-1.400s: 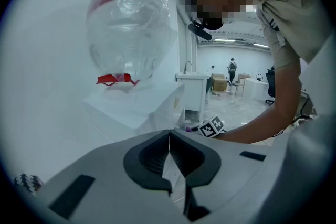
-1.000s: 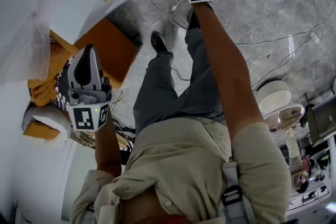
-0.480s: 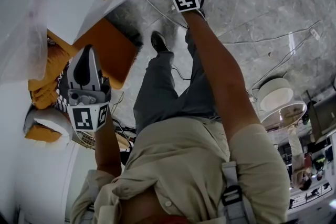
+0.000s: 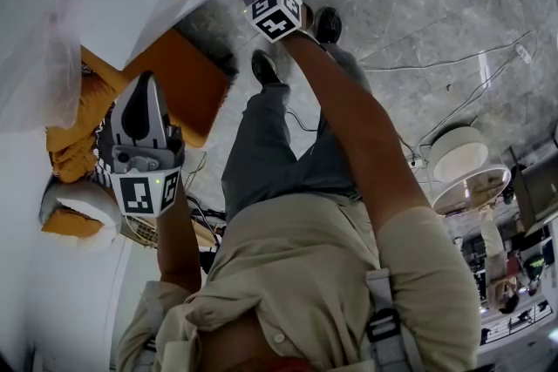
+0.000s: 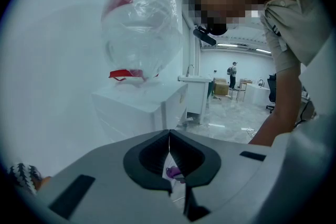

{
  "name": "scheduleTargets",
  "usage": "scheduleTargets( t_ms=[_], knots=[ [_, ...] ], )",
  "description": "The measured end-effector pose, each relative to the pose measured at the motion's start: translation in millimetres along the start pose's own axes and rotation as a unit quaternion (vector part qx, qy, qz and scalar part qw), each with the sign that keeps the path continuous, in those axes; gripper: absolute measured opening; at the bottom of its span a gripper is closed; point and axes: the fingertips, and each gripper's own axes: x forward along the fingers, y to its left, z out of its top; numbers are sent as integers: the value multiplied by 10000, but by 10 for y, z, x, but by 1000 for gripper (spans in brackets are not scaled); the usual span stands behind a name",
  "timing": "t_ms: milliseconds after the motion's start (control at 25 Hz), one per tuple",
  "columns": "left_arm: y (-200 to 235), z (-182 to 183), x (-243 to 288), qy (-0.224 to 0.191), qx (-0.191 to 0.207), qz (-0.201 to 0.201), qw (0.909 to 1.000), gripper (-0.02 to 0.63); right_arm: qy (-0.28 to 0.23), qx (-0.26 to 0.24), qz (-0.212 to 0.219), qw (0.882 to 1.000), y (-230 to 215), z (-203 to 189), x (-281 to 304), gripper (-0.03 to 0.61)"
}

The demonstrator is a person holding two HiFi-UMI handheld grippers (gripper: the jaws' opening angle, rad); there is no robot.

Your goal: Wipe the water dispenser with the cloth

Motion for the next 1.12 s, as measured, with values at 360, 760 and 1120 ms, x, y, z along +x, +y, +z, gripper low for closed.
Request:
scheduleTargets(
  t_ms=[360, 760, 1120],
  knots=[
    [118, -90, -145, -36, -54, 22, 10000, 20, -142, 316, -574, 9978, -298, 6, -64, 140],
    [251, -115, -308, -95, -79, -32, 9999, 20, -628, 2400, 294, 9683, 173, 84, 164, 140],
    [308, -73, -425, -172, -85, -134, 9997, 20, -1419, 3476, 614, 9248, 316, 317, -113, 138]
  ],
)
